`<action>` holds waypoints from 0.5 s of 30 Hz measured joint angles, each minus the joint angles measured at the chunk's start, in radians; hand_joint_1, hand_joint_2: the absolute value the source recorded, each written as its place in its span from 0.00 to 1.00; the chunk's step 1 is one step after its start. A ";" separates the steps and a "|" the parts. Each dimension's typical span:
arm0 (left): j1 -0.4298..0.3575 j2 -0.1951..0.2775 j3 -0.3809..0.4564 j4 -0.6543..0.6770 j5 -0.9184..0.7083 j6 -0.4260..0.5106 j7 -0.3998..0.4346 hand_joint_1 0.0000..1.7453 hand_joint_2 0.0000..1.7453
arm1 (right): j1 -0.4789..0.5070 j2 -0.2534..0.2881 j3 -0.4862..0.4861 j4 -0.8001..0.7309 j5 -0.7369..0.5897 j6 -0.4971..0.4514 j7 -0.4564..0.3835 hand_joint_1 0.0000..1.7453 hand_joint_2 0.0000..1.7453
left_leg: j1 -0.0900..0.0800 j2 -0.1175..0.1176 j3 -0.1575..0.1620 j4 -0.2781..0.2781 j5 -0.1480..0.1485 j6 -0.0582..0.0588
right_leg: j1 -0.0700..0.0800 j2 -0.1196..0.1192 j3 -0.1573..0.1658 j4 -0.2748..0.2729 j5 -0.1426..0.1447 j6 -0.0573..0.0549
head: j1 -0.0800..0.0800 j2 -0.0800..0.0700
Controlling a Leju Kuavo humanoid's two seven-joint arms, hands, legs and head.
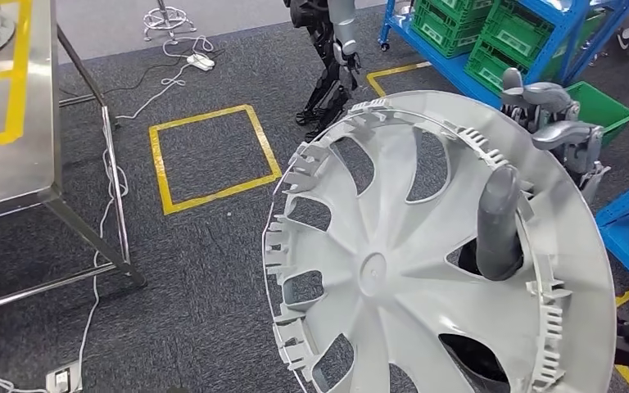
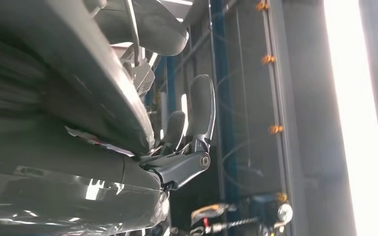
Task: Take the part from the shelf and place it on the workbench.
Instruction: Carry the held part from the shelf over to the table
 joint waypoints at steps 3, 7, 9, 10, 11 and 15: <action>-0.002 0.007 0.000 0.001 -0.004 0.000 0.001 0.00 1.00 | 0.004 -0.002 0.000 0.000 -0.002 0.010 -0.003 1.00 1.00 | -0.003 -0.035 -0.001 -0.003 0.004 0.022 | -0.009 0.042 -0.015 0.048 -0.044 0.012 | 0.011 0.000; -0.005 0.009 0.000 0.001 -0.011 -0.002 0.003 0.00 1.00 | 0.014 -0.006 -0.001 -0.002 -0.003 0.019 -0.005 1.00 1.00 | -0.016 -0.091 -0.001 -0.003 0.008 0.038 | -0.001 0.093 -0.125 0.295 -0.155 -0.004 | 0.034 0.000; -0.005 0.009 0.000 0.001 -0.012 -0.004 0.005 0.00 1.00 | 0.017 -0.007 -0.003 -0.002 -0.005 0.027 -0.005 1.00 1.00 | -0.022 -0.124 -0.001 -0.003 0.010 0.041 | 0.008 0.100 -0.121 0.272 -0.115 -0.021 | 0.038 0.000; -0.005 0.009 0.000 0.001 -0.013 -0.004 0.005 0.00 1.00 | 0.016 -0.008 -0.004 -0.002 -0.007 0.031 -0.005 1.00 1.00 | -0.024 -0.140 0.000 -0.003 0.011 0.042 | 0.013 0.111 -0.095 0.207 -0.073 -0.030 | 0.038 0.000; -0.005 0.008 0.000 0.001 -0.014 -0.005 0.005 0.00 1.00 | 0.016 -0.008 -0.006 -0.002 -0.008 0.035 -0.005 1.00 1.00 | -0.025 -0.155 0.000 -0.003 0.013 0.042 | 0.016 0.135 -0.066 0.135 -0.038 -0.040 | 0.038 0.000; -0.004 0.006 0.000 0.002 -0.016 -0.006 0.005 0.00 1.00 | 0.015 -0.011 -0.008 -0.002 -0.010 0.042 -0.005 1.00 1.00 | -0.018 -0.207 -0.014 -0.005 0.027 0.023 | 0.022 0.171 -0.021 0.016 0.004 -0.047 | 0.036 0.000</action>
